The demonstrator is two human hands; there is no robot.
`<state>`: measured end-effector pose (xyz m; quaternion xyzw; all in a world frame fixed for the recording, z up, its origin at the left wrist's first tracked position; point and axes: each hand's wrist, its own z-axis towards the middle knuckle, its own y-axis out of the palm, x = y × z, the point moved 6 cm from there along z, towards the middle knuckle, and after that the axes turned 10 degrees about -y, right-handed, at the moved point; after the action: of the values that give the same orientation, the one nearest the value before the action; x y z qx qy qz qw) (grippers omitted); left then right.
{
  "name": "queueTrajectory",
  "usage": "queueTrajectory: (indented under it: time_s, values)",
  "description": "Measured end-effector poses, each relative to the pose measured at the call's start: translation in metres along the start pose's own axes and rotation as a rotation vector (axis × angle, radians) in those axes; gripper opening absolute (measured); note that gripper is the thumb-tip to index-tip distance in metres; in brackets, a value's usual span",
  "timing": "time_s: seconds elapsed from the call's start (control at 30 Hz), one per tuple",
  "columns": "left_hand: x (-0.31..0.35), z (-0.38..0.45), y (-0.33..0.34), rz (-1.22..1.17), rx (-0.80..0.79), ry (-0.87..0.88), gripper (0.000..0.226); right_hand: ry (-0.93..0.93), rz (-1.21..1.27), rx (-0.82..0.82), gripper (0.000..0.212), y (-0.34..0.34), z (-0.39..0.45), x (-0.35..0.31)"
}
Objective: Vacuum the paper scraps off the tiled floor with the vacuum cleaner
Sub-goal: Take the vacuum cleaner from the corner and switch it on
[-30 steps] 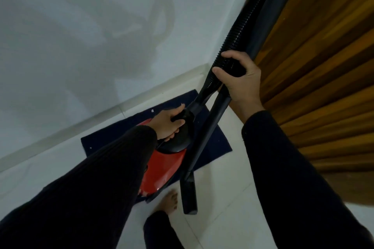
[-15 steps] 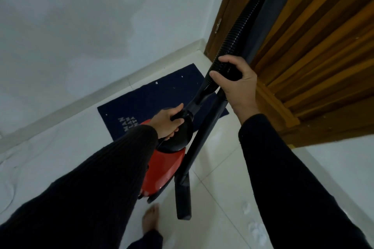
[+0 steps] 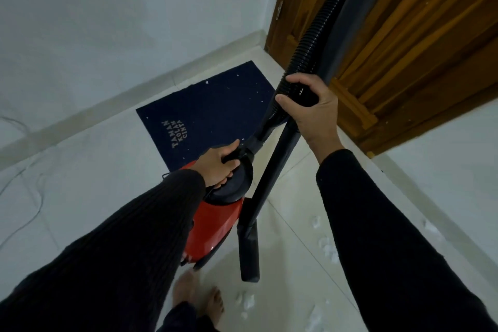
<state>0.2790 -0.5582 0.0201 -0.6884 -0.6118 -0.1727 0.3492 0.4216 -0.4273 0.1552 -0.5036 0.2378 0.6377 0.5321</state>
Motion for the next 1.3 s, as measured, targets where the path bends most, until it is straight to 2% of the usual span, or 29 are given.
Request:
queueTrajectory:
  time_s: [0.37, 0.5, 0.7, 1.0, 1.3]
  values:
    - [-0.090, -0.123, 0.041, 0.068, -0.025, 0.053, 0.057, -0.068, -0.088, 0.064, 0.029, 0.002, -0.147, -0.083]
    - [-0.136, -0.165, 0.045, 0.078, -0.021, 0.063, 0.056, -0.114, -0.130, 0.034, 0.028, 0.018, -0.200, -0.112]
    - [-0.198, -0.211, 0.048, 0.085, -0.034, 0.007, 0.057, -0.098, -0.145, 0.046, 0.029, 0.039, -0.263, -0.129]
    - [-0.304, -0.246, 0.059, 0.092, -0.024, -0.027, 0.057, -0.054, -0.087, 0.014, 0.032, 0.078, -0.357, -0.119]
    - [-0.410, -0.209, 0.089, 0.071, -0.013, 0.078, 0.056, -0.159, -0.086, -0.019, 0.034, 0.119, -0.445, -0.063]
